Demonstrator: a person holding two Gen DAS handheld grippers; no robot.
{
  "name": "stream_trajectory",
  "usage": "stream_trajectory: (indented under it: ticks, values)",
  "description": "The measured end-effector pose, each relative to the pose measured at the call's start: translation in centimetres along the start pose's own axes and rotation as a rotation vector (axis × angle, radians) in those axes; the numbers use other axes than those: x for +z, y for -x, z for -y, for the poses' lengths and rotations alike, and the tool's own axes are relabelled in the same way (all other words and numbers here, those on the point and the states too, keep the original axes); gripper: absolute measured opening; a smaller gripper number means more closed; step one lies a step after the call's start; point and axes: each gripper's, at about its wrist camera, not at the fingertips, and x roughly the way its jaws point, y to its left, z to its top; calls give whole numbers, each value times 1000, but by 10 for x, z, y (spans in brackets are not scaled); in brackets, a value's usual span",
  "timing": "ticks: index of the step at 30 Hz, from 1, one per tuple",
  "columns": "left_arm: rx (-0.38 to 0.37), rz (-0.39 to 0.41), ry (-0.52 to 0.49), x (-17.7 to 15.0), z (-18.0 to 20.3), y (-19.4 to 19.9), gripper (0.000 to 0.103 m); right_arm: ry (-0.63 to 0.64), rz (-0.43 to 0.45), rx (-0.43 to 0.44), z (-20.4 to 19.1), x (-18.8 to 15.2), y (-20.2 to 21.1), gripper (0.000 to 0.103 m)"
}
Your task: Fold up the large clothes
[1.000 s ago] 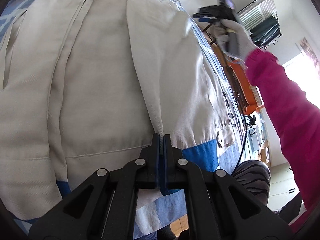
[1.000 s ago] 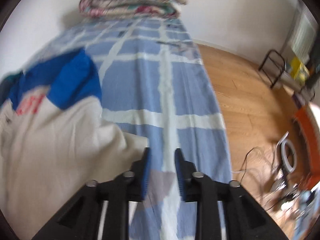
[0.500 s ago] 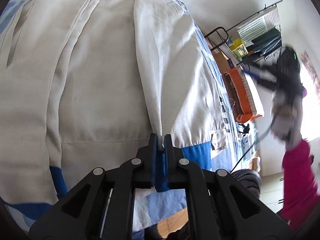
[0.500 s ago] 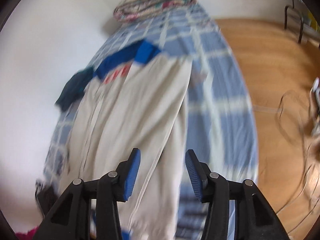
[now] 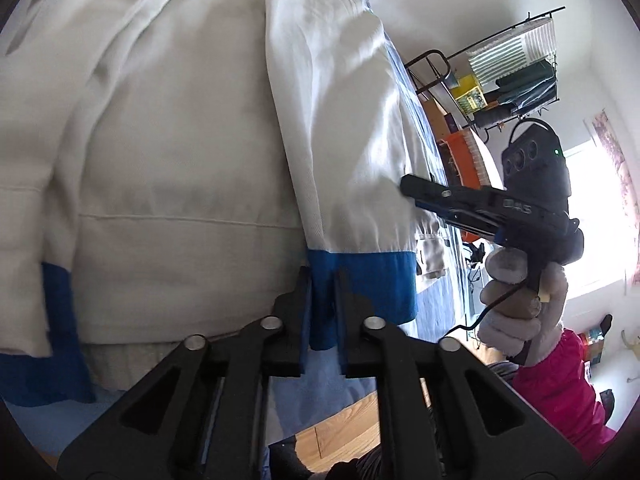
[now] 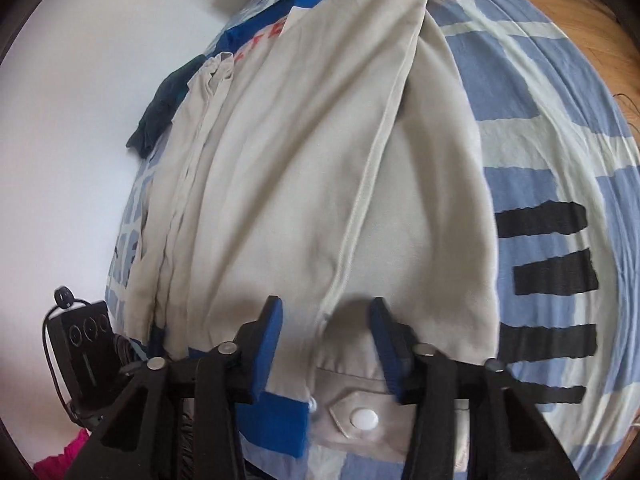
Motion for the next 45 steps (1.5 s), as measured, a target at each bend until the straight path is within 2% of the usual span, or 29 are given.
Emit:
stream_trajectory:
  ticks: [1,4,8,10,11,13,18,20,26,29,31,33,37,40,42,45]
  values:
    - [4,4,-1,-1,1,0,4,3,7,-19,-1,0,0,1]
    - [-29,4,3,-3,12,-2,3,30,19,-97,-5,-5,11,0]
    - [-58,-14,-63,-6,39,-12,2,18,60,-141,3,-6,52,0]
    - [-49,-29,-106,-12,51,-21,2,25,81,-157,7,-9,64,0]
    - [-25,-36,-129,-14,55,-27,2,32,80,-178,11,-11,64,0]
    - [11,-39,-143,-14,54,-34,2,12,81,-168,20,-11,56,0]
    - [22,-25,-123,-10,51,-30,2,24,74,-215,25,1,34,0]
    - [20,-27,-126,-10,53,-28,2,68,51,-270,22,5,26,0]
    - [55,-42,-173,-27,60,-9,2,46,30,-273,26,-1,29,0]
    - [50,15,-184,-26,63,12,2,73,56,-315,20,-6,40,9]
    - [36,56,-183,-14,65,20,2,90,107,-339,13,-7,51,31]
    - [33,77,-193,4,72,14,2,105,158,-332,7,-7,59,31]
    - [99,86,-228,31,79,-11,2,118,207,-257,1,-5,67,31]
    - [202,73,-251,35,74,-32,2,104,182,-274,4,0,55,31]
    - [256,57,-219,35,61,-41,2,71,154,-281,14,1,47,31]
    - [258,80,-226,34,53,-40,2,50,99,-367,28,2,33,31]
